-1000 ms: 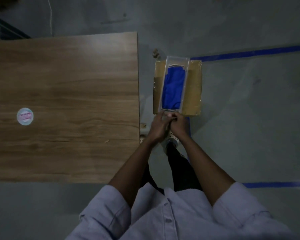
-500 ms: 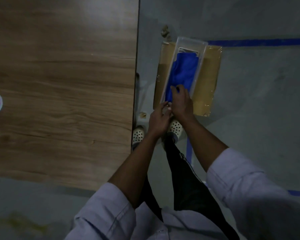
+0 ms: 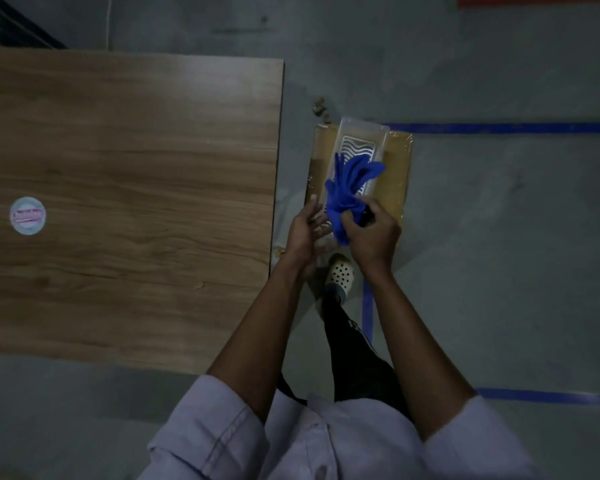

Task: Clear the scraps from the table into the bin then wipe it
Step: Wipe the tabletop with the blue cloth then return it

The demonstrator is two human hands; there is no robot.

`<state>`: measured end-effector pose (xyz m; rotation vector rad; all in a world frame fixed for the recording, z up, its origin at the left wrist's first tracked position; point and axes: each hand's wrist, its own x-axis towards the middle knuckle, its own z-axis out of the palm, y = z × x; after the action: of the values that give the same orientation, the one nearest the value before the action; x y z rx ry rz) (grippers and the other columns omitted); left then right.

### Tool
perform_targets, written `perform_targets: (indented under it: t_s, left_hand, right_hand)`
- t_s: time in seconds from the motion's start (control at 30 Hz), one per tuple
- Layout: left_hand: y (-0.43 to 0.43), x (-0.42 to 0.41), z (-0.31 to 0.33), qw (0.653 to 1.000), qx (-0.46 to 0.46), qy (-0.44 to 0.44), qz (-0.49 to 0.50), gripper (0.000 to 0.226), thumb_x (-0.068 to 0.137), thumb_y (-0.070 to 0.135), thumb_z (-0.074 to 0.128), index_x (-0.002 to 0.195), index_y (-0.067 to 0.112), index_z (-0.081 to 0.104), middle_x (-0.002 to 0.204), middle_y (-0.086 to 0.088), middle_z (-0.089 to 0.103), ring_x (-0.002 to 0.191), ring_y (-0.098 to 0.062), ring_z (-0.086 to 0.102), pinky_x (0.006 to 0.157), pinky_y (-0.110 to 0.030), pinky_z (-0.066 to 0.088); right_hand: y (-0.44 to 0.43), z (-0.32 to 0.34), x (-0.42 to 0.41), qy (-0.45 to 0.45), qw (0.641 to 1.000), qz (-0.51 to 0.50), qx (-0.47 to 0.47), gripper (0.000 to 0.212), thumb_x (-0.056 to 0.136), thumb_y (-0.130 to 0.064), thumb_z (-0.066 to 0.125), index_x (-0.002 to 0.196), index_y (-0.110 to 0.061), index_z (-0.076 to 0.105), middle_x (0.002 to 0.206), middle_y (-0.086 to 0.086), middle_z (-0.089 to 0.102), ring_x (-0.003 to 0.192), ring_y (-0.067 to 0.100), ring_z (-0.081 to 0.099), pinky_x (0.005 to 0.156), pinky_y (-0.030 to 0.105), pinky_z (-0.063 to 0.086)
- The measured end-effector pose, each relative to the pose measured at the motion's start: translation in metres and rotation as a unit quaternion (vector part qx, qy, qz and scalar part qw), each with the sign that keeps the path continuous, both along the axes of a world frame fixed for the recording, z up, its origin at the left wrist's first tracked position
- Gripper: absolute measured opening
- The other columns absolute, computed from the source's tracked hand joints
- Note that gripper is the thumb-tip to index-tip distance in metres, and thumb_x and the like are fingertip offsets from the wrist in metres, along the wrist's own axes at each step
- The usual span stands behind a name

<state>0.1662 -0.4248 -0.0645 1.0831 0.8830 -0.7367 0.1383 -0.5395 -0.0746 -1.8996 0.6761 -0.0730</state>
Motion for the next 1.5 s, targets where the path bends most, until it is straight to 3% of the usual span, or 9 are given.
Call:
perform_targets:
  t_s: [0.17,0.33,0.53,0.7,0.8,0.93,1.1,1.33,1.5]
  left_hand:
    - [0.015,-0.008,0.045,0.984,-0.159,-0.078,0.017,0.043,0.101,0.037,0.058,0.126,0.003,0.065,0.115,-0.015,0.068,0.098,-0.024,0.068,0.091,-0.037,0.055]
    - [0.059,-0.034,0.06,0.994,-0.006,-0.095,-0.058,0.041,0.093,0.005,0.063,0.131,-0.008,0.058,0.118,-0.026,0.069,0.101,-0.037,0.066,0.093,-0.049,0.055]
    - [0.132,-0.094,0.114,0.963,0.019,-0.203,-0.177,0.037,0.098,0.0,0.056,0.133,0.007,0.06,0.121,-0.01,0.071,0.104,-0.022,0.069,0.091,-0.034,0.056]
    - [0.176,-0.157,0.144,0.944,-0.01,-0.254,-0.21,0.04,0.098,0.001,0.046,0.136,0.004,0.059,0.126,-0.009,0.068,0.111,-0.018,0.067,0.088,-0.021,0.055]
    - [0.194,-0.184,0.152,0.933,0.013,-0.277,-0.23,0.047,0.109,0.023,0.038,0.15,0.003,0.045,0.151,-0.011,0.05,0.14,-0.024,0.048,0.105,-0.026,0.049]
    - [0.203,-0.205,0.145,0.79,0.269,-0.405,-0.372,0.086,0.089,0.073,0.009,0.163,0.029,0.007,0.172,0.002,0.004,0.157,-0.015,0.002,0.127,-0.045,0.005]
    - [0.212,-0.195,0.119,0.702,0.338,-0.474,-0.41,0.079,0.092,0.076,-0.005,0.161,0.04,0.009,0.172,0.007,0.0,0.158,-0.019,-0.001,0.126,-0.052,0.007]
    - [0.217,-0.181,0.13,0.736,0.299,-0.455,-0.403,0.064,0.105,0.043,0.024,0.163,0.026,0.004,0.171,0.001,-0.005,0.157,-0.018,-0.008,0.127,-0.044,-0.001]
    - [0.2,-0.169,0.14,0.875,0.099,-0.33,-0.34,0.061,0.109,0.042,0.034,0.163,0.024,0.011,0.171,0.0,0.011,0.157,-0.019,0.011,0.128,-0.042,0.006]
  right_hand:
    - [0.025,0.051,-0.046,-0.076,0.979,0.171,-0.084,0.036,0.082,-0.01,0.074,0.118,-0.009,0.074,0.109,0.004,0.072,0.095,0.006,0.063,0.084,0.011,0.05]
    - [0.047,0.084,-0.082,-0.06,0.944,0.313,-0.085,0.053,0.087,-0.05,0.066,0.128,-0.018,0.071,0.12,-0.004,0.072,0.103,0.015,0.055,0.09,0.031,0.047]
    - [0.117,0.109,-0.118,-0.015,0.994,0.073,-0.079,0.037,0.101,-0.045,0.058,0.125,-0.021,0.073,0.123,-0.003,0.071,0.116,0.012,0.049,0.098,0.033,0.042]
    - [0.203,0.121,-0.146,-0.075,0.943,-0.013,0.323,0.06,0.1,-0.053,0.056,0.145,-0.013,0.052,0.127,0.006,0.064,0.11,0.017,0.066,0.091,0.03,0.055]
    - [0.232,0.134,-0.163,-0.08,0.914,-0.044,0.396,0.064,0.097,-0.059,0.055,0.129,-0.003,0.061,0.108,0.017,0.063,0.096,0.028,0.063,0.084,0.036,0.056]
    - [0.247,0.144,-0.174,-0.082,0.875,-0.078,0.471,0.036,0.107,-0.03,0.044,0.129,-0.01,0.064,0.116,0.006,0.074,0.111,0.021,0.069,0.096,0.034,0.054]
    - [0.248,0.147,-0.175,-0.058,0.836,-0.151,0.524,0.048,0.104,-0.028,0.043,0.142,-0.001,0.055,0.141,0.019,0.061,0.136,0.033,0.054,0.113,0.04,0.043]
    - [0.24,0.14,-0.157,-0.039,0.836,-0.124,0.534,0.051,0.106,-0.034,0.043,0.145,-0.003,0.054,0.145,0.02,0.058,0.135,0.033,0.056,0.118,0.047,0.04]
    - [0.235,0.13,-0.141,0.018,0.873,-0.12,0.473,0.042,0.103,-0.045,0.051,0.127,-0.016,0.07,0.12,0.008,0.075,0.123,0.032,0.064,0.113,0.059,0.042]
